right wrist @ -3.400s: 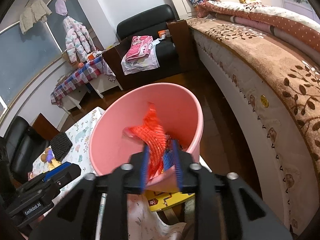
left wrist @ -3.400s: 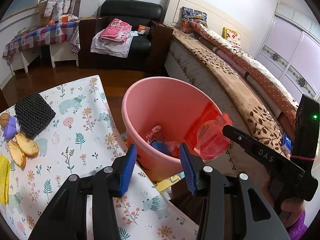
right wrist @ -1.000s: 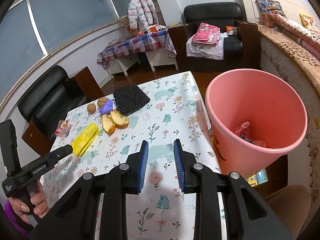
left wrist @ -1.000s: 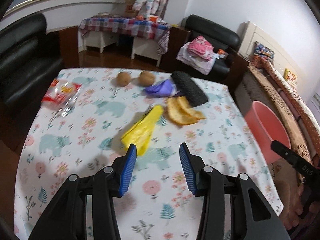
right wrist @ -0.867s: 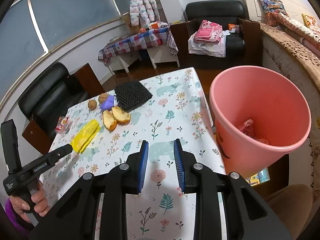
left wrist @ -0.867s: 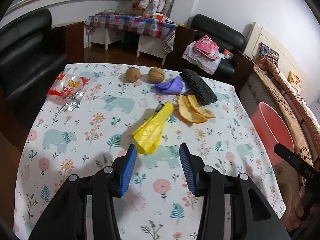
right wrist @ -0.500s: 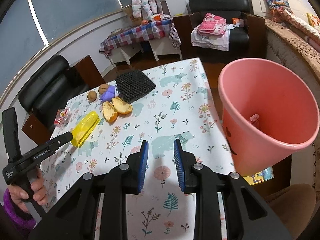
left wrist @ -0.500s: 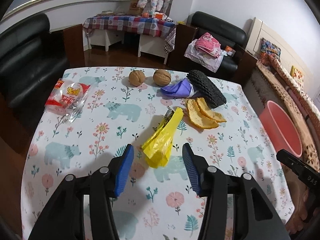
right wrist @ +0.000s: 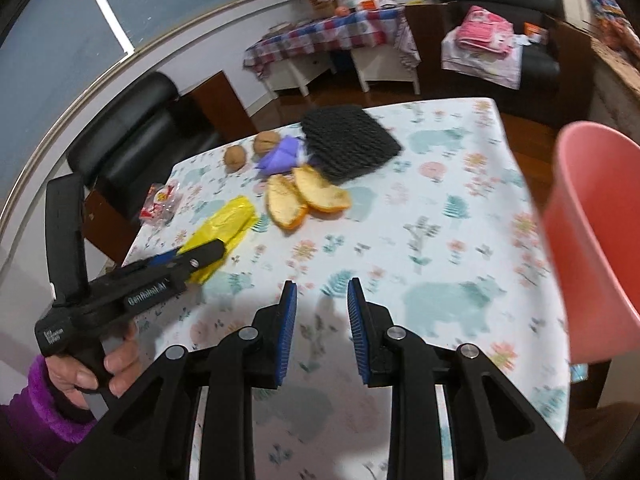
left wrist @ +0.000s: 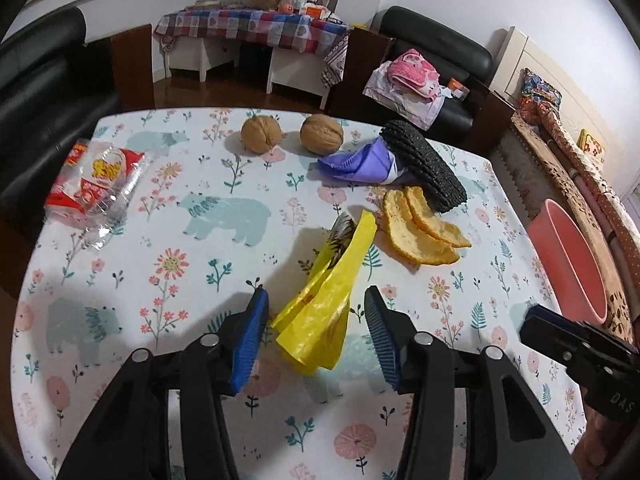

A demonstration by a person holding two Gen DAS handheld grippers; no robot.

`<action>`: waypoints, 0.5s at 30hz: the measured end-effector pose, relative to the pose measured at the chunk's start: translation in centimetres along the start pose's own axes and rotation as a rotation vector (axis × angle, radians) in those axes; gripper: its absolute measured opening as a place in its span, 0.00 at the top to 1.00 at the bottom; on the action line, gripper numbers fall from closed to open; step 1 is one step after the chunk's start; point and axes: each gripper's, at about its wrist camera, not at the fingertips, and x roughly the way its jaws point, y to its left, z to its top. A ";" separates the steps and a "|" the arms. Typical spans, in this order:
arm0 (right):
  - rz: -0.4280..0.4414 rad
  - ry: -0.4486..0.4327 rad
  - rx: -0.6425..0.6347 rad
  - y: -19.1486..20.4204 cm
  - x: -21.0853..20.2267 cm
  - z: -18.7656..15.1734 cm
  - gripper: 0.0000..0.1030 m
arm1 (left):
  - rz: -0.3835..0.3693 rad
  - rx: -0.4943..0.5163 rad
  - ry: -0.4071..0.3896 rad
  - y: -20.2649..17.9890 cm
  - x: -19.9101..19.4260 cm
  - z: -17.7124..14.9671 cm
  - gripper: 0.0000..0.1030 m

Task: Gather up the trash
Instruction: 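Grasp the yellow bag with the left tool while the right tool grasps an orange peel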

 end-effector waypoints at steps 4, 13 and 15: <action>0.014 0.020 0.009 0.5 1.6 1.0 0.73 | -0.020 0.003 0.006 0.2 0.0 -0.1 0.78; 0.022 0.056 0.027 1.3 4.5 2.5 0.65 | -0.054 -0.041 -0.007 1.2 -1.4 -0.8 0.87; 0.019 0.061 0.033 1.5 5.0 2.8 0.65 | -0.065 -0.050 -0.011 1.3 -1.8 -0.9 0.87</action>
